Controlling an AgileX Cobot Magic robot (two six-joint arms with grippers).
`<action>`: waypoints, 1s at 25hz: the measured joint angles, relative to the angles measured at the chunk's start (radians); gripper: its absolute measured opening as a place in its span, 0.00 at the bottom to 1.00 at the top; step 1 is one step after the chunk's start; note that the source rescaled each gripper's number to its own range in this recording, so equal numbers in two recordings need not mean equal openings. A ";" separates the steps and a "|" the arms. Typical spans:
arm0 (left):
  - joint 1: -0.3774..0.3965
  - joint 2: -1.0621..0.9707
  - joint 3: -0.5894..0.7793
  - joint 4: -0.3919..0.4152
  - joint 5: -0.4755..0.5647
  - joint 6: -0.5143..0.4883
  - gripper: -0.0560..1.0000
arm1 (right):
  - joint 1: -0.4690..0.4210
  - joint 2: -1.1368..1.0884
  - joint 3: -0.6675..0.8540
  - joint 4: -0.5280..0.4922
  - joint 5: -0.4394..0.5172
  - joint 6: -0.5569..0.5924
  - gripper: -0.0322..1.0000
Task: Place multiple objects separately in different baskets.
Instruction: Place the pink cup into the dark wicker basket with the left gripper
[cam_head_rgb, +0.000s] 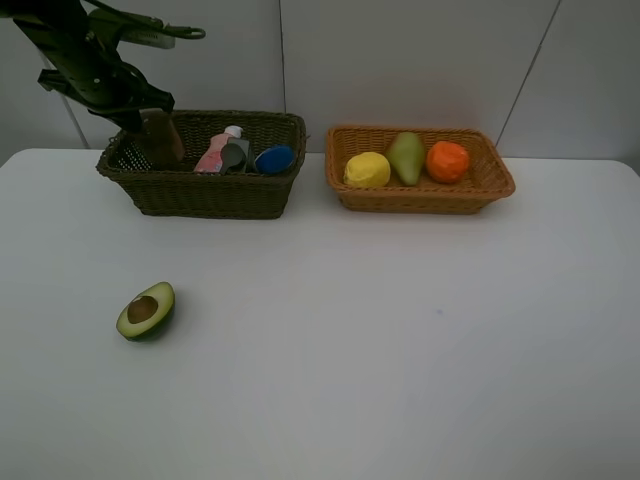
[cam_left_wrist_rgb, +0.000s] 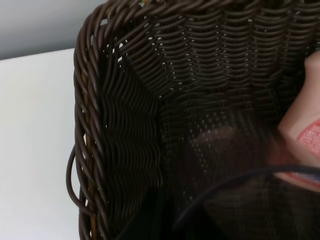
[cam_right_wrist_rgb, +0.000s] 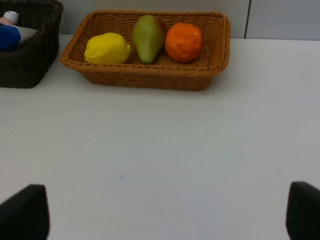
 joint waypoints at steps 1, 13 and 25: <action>0.000 0.000 0.000 0.000 -0.002 0.000 0.09 | 0.000 0.000 0.000 0.000 0.000 0.000 1.00; 0.000 0.000 0.000 0.005 -0.025 0.028 0.99 | 0.000 0.000 0.000 0.000 0.000 0.000 1.00; 0.000 -0.007 0.000 -0.060 0.030 0.126 1.00 | 0.000 0.000 0.000 0.000 0.000 0.000 1.00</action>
